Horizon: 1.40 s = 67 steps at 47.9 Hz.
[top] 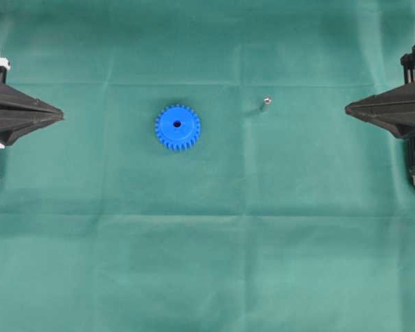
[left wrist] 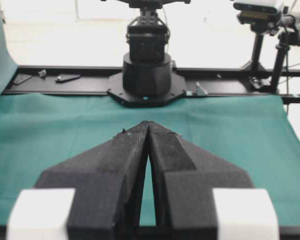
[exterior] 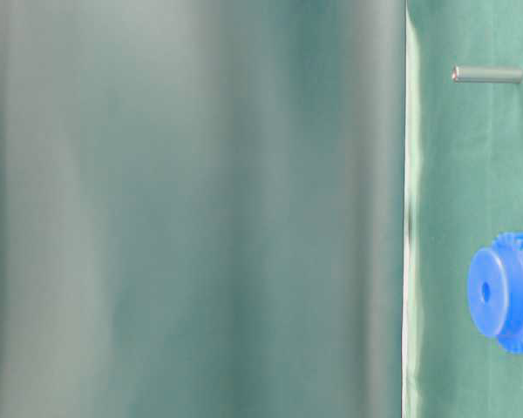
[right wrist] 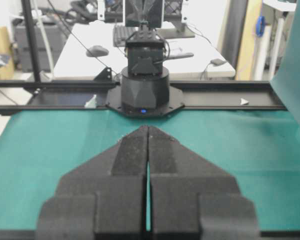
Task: Insert the shaft placed at a random location into the center hole of the medium gear at another random location.
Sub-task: 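Move the right gripper left and close it around the silver shaft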
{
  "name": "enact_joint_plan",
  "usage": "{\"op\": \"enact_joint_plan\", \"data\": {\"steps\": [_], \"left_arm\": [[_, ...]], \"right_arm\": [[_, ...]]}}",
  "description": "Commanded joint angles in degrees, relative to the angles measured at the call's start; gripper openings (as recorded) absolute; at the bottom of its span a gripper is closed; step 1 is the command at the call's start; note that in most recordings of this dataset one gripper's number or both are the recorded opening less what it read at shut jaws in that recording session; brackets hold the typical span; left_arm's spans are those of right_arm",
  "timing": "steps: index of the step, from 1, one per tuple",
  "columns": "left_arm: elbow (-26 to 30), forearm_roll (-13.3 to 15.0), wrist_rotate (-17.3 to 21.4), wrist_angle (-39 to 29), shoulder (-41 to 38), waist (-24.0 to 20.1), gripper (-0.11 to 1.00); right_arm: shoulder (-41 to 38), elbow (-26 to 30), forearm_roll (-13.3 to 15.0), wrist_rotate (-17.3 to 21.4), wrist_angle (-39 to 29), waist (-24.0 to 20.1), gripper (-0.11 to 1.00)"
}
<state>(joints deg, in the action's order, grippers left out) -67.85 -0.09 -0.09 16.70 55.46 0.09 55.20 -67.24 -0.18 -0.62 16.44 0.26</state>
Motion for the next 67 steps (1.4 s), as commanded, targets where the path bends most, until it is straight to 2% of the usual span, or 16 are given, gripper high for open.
{"op": "enact_joint_plan", "data": {"steps": [1, 12, 27, 30, 32, 35, 42, 46, 52, 58, 67], "left_arm": [[2.7, -0.6, -0.3, -0.6, -0.8, 0.3, 0.0], [3.3, -0.6, -0.3, -2.5, -1.0, 0.2, 0.0], [3.3, -0.6, -0.3, -2.7, -1.0, 0.1, 0.0], [3.3, -0.5, -0.3, -2.8, -1.0, 0.0, 0.0], [3.3, -0.6, -0.3, -2.8, -1.0, 0.0, 0.0], [3.3, -0.6, -0.3, -2.8, -1.0, 0.1, 0.0], [3.2, -0.6, -0.4, -2.9, -1.0, 0.0, 0.0], [3.2, -0.6, -0.3, -3.1, -1.0, 0.1, 0.0], [3.2, -0.6, -0.4, -3.1, -1.0, 0.1, 0.0], [3.1, -0.6, -0.3, -3.4, -1.0, 0.0, 0.0], [3.0, -0.6, -0.4, -3.4, -1.0, 0.0, 0.0]], "right_arm": [[-0.1, 1.1, 0.1, 0.1, 0.4, 0.3, 0.01], [-2.4, 2.7, 0.1, 0.8, -3.3, 2.3, 0.01], [-9.3, 2.3, -0.1, 0.8, -2.8, 6.8, 0.02], [-12.1, 2.3, -0.4, 0.8, -2.4, 8.4, 0.08], [-14.1, 2.3, -0.5, 0.8, -1.9, 9.4, 0.16], [-17.1, 2.6, -0.5, 0.7, -1.1, 10.6, 0.31], [-25.2, 3.2, -0.4, 0.3, 1.2, 12.7, 0.75], [-30.5, 3.4, -0.4, 0.2, 4.0, 13.5, 0.92], [-37.0, 3.6, -0.4, 0.1, 8.1, 14.6, 0.87], [-42.5, 4.0, -0.4, -0.1, 12.3, 15.4, 0.88], [-49.1, 4.7, -0.4, -0.4, 15.0, 15.5, 0.88]]}}
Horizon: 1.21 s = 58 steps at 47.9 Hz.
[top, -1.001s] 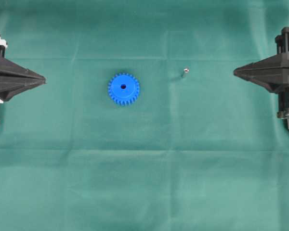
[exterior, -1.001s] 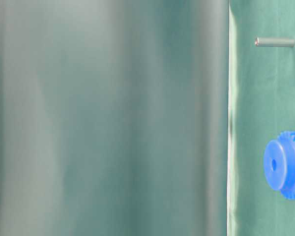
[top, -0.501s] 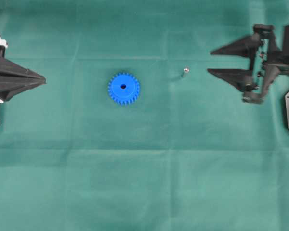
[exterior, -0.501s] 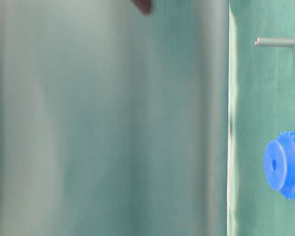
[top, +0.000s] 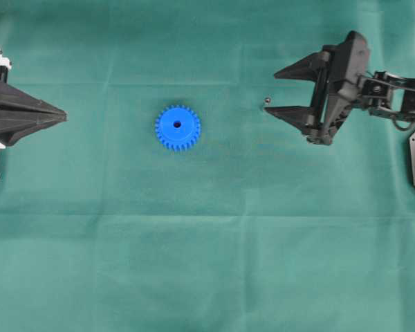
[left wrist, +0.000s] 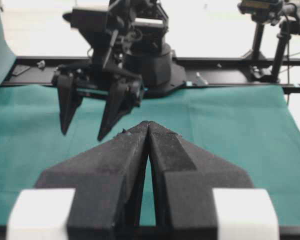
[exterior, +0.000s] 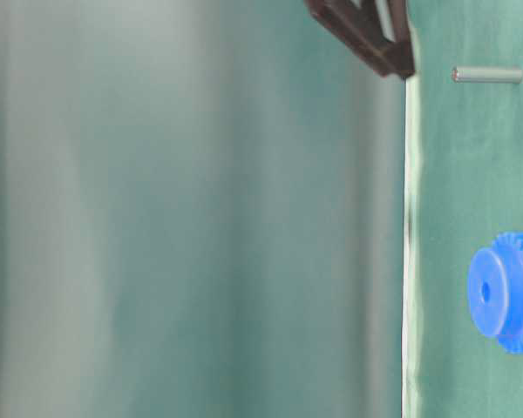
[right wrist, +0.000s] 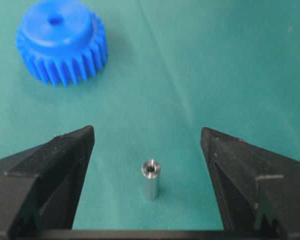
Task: Insert the shaft placed at a random location into the center hole of the medium gear at another random location.
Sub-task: 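Move the right gripper left and close it around the silver shaft, then lift the silver shaft upward with the right gripper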
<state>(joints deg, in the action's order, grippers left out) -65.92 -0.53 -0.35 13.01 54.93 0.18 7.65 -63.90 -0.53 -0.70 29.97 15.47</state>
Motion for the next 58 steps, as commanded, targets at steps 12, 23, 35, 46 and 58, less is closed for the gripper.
{"op": "enact_joint_plan", "data": {"steps": [12, 23, 35, 46, 58], "left_arm": [[1.0, -0.1, -0.1, 0.3, -0.5, 0.0, 0.0], [1.0, -0.2, -0.4, 0.0, -0.4, -0.1, 0.0], [1.0, -0.2, -0.4, 0.0, -0.4, -0.1, 0.0], [1.0, -0.2, -0.4, 0.0, -0.4, -0.1, 0.0], [1.0, -0.2, -0.4, -0.6, -0.4, 0.0, 0.0]], "right_arm": [[-7.0, 1.8, -0.4, -0.3, 3.9, 0.7, 0.88], [-7.2, 1.4, -0.4, -0.3, 4.0, 0.7, 0.84], [-7.2, 1.4, -0.2, -0.5, 4.0, 0.7, 0.59], [-7.2, 1.4, 0.1, -0.5, 3.8, 0.7, 0.14], [-7.2, 1.4, 0.1, -0.5, 3.7, 0.7, 0.14]]}}
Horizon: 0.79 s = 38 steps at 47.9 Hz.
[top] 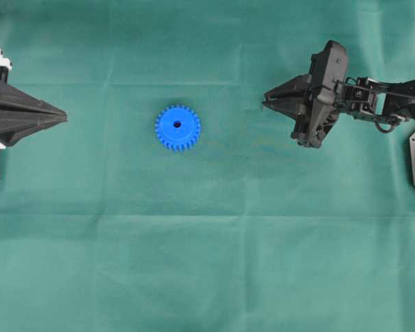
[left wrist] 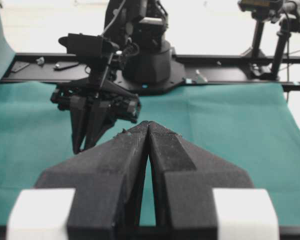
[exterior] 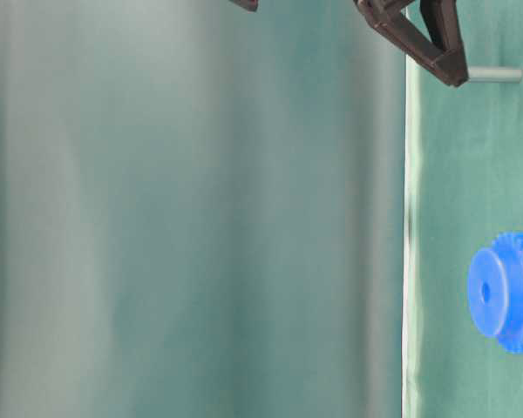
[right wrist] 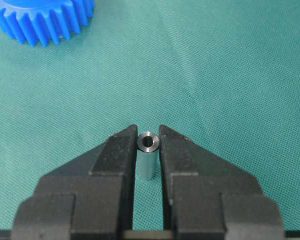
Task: Insert the shaft placed at a random location into the center hole of the medium gear at another random location.
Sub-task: 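Lift the silver shaft upward with the right gripper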
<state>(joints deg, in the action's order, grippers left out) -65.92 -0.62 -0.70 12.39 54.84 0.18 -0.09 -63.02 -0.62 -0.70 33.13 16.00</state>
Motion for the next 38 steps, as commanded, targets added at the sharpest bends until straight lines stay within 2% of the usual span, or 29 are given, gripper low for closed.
{"op": "enact_joint_plan", "data": {"steps": [1, 9, 27, 38], "left_arm": [[1.0, -0.1, -0.1, -0.1, -0.4, -0.1, 0.0], [1.0, -0.1, -0.1, -0.2, -0.4, 0.0, 0.0], [1.0, -0.1, -0.2, -0.2, -0.4, -0.1, 0.0], [1.0, -0.1, -0.1, -0.2, -0.4, -0.1, 0.0]], "right_arm": [[0.5, 0.5, 0.2, -0.5, 0.5, 0.2, 0.14], [2.1, 1.1, 0.2, -0.5, -0.6, 0.2, 0.14], [15.4, 4.1, 0.2, -0.5, -15.5, 0.2, 0.14], [16.4, 4.3, 0.3, -0.5, -17.7, 0.2, 0.14]]}}
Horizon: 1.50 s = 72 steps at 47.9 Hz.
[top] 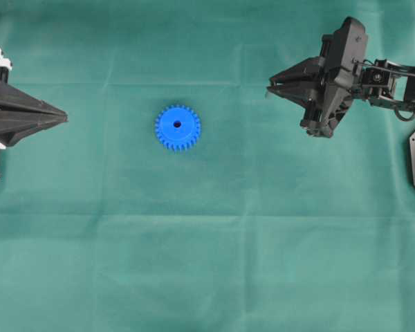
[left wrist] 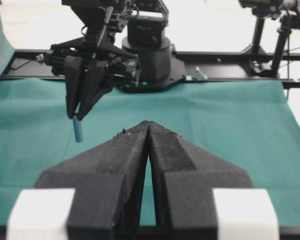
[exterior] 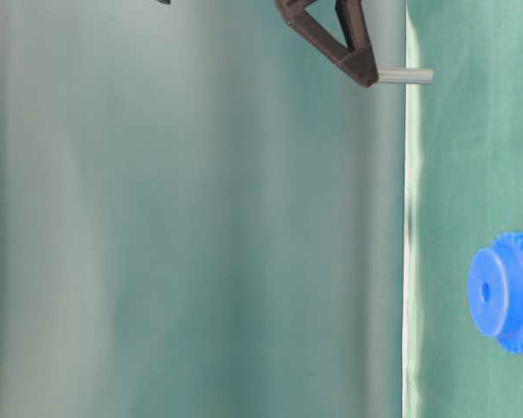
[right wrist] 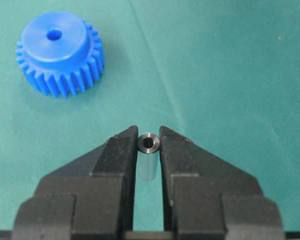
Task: Insert the shaft placed at a random location into the center hole of the medium gear at another random location.
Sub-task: 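Lift the silver shaft upward with the right gripper, then carry the shaft left over the blue gear's center hole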
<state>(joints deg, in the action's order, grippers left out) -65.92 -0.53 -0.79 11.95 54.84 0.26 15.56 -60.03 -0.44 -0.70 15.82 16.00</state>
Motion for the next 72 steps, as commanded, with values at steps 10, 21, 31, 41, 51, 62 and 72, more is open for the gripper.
{"op": "enact_joint_plan", "data": {"steps": [10, 21, 31, 41, 51, 62, 72], "left_arm": [[1.0, -0.2, -0.1, 0.3, -0.4, -0.2, 0.0], [1.0, -0.2, -0.1, 0.4, -0.4, -0.2, 0.0], [1.0, -0.2, -0.6, 0.3, -0.4, -0.2, 0.0], [1.0, -0.1, -0.8, 0.3, -0.4, -0.2, 0.0], [1.0, -0.2, -0.7, 0.3, -0.4, -0.2, 0.0], [0.9, -0.2, -0.8, 0.3, -0.4, -0.2, 0.0], [0.9, -0.1, -0.8, 0.1, -0.4, -0.2, 0.0]], "right_arm": [[0.7, 1.4, 0.0, -0.4, 0.1, 0.0, 0.14], [-3.2, 5.0, -0.2, 0.2, 1.8, -3.0, 0.14], [-9.1, 12.0, -0.3, 0.2, 1.5, -5.3, 0.14], [-14.9, 19.4, -0.2, -0.1, 0.8, -7.3, 0.14], [-19.2, 25.0, -0.2, -0.1, -1.0, -8.6, 0.14], [-23.0, 29.6, -0.2, -0.1, -1.1, -9.1, 0.14], [-24.3, 31.2, 0.0, -0.2, -1.8, -9.1, 0.14]]}}
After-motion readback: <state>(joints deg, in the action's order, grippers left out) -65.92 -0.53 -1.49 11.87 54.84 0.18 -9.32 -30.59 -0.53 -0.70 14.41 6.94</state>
